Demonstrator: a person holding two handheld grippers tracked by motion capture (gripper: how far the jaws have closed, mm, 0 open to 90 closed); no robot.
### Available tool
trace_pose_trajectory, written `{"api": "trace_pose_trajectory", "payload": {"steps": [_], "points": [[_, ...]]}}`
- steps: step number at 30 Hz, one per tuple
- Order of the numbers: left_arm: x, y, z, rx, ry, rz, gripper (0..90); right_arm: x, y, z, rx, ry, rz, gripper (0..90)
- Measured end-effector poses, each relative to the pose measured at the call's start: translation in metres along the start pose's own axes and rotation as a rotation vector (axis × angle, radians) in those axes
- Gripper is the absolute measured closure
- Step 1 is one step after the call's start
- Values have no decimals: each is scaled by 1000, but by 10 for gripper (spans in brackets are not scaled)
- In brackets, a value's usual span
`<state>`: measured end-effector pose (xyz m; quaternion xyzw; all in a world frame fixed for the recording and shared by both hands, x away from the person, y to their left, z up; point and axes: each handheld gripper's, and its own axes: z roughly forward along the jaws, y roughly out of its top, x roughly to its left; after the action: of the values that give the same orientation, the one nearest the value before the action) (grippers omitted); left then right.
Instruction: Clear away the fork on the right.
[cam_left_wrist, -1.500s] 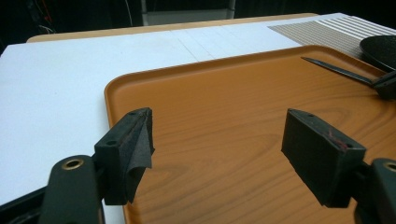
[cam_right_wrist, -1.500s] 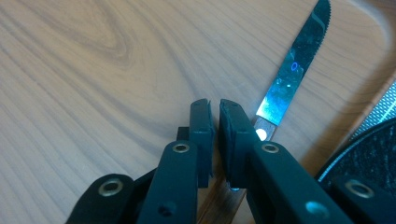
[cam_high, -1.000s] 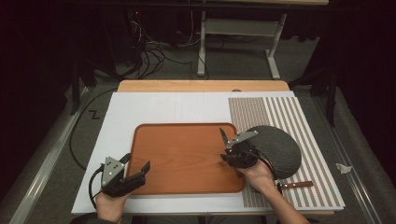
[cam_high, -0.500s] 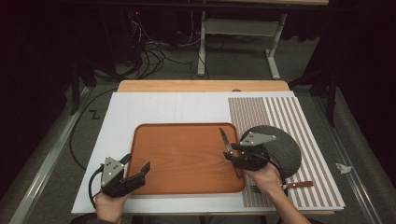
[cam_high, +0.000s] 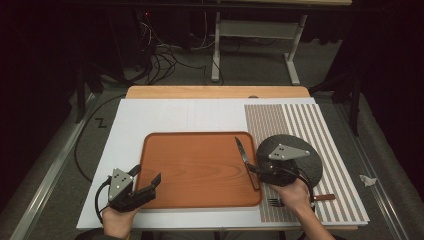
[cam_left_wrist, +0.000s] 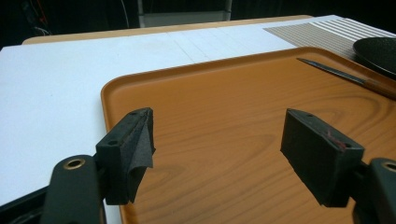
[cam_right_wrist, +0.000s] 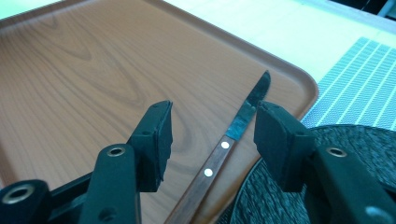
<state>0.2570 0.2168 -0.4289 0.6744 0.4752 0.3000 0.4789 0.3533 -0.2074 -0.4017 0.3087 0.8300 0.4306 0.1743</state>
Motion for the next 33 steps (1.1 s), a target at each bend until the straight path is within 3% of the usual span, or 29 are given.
{"api": "trace_pose_trajectory", "payload": {"steps": [4, 7, 19, 23, 33], "points": [[-2, 0, -1, 1, 0, 10, 259, 0, -3, -7, -31, -9, -7, 480], [-1, 0, -1, -2, 1, 7, 259, -5, -7, -14, -53, -6, 20, 473], [-1, 0, 0, 0, 3, 10, 259, -10, -20, -25, -91, -17, 18, 441], [-1, 0, 0, 1, 3, 10, 259, -11, -24, -32, -126, -44, 19, 381], [-1, 0, 0, 0, 5, 10, 259, -17, -33, -44, -152, -65, 29, 385]]}}
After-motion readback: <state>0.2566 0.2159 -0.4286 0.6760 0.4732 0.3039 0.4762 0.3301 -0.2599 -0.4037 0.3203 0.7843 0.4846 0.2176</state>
